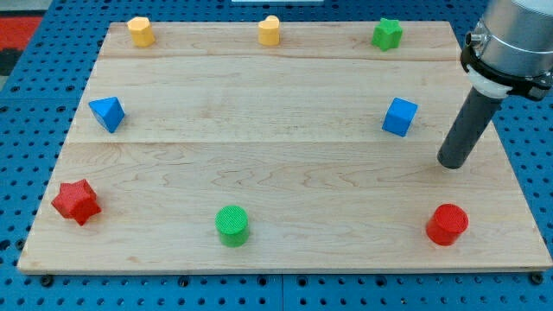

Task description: Move the heart diagonally top right to the triangle

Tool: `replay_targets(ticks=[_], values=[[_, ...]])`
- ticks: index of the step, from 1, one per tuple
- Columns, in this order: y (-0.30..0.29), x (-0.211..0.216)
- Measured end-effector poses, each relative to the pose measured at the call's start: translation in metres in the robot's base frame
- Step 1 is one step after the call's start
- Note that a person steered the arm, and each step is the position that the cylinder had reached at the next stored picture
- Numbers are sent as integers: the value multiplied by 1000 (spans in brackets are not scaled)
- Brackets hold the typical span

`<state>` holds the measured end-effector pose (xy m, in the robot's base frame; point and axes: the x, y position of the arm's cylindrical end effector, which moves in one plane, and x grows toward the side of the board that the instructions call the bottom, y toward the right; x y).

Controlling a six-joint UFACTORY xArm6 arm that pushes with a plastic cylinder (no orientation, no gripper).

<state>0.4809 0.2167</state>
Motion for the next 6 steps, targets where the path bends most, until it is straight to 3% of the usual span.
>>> replay_targets(ticks=[5, 6], values=[[-9, 7], [9, -11]])
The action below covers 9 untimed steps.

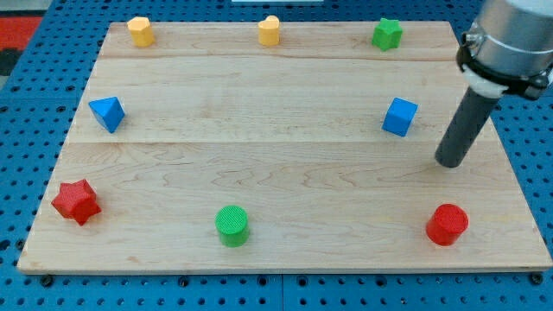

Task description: Move the heart diagonally top right to the triangle

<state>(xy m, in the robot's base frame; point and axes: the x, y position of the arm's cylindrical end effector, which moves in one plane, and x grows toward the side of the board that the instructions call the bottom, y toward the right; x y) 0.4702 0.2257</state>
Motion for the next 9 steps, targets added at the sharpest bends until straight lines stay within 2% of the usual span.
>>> replay_targets(ticks=[1, 2, 3, 4, 5, 6, 7, 8, 9], values=[[42, -56], [28, -130], [-65, -143], [-135, -205], [-144, -262], [-217, -277], [-246, -270], [-285, -234], [-306, -264]])
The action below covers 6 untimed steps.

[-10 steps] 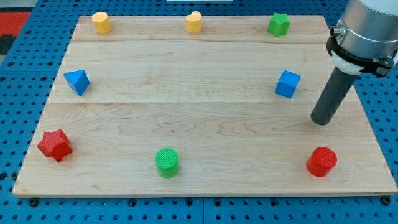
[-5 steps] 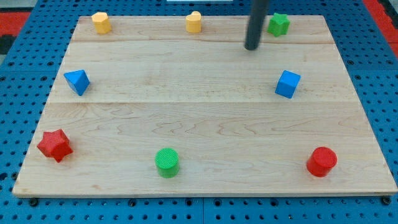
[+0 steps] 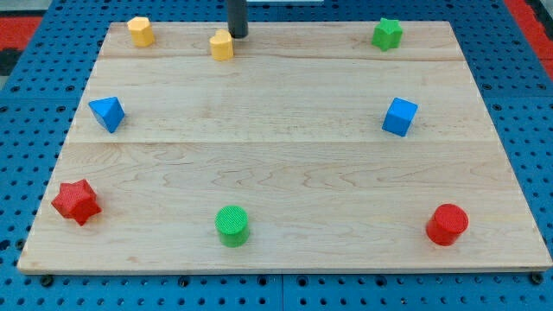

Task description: Move the heart diagonally top right to the triangle

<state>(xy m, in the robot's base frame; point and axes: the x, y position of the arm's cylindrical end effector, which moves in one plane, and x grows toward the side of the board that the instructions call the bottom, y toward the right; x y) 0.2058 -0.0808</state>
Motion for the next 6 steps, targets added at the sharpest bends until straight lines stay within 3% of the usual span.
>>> replay_targets(ticks=[1, 4, 6], values=[[-43, -13], [-54, -9], [-83, 92]])
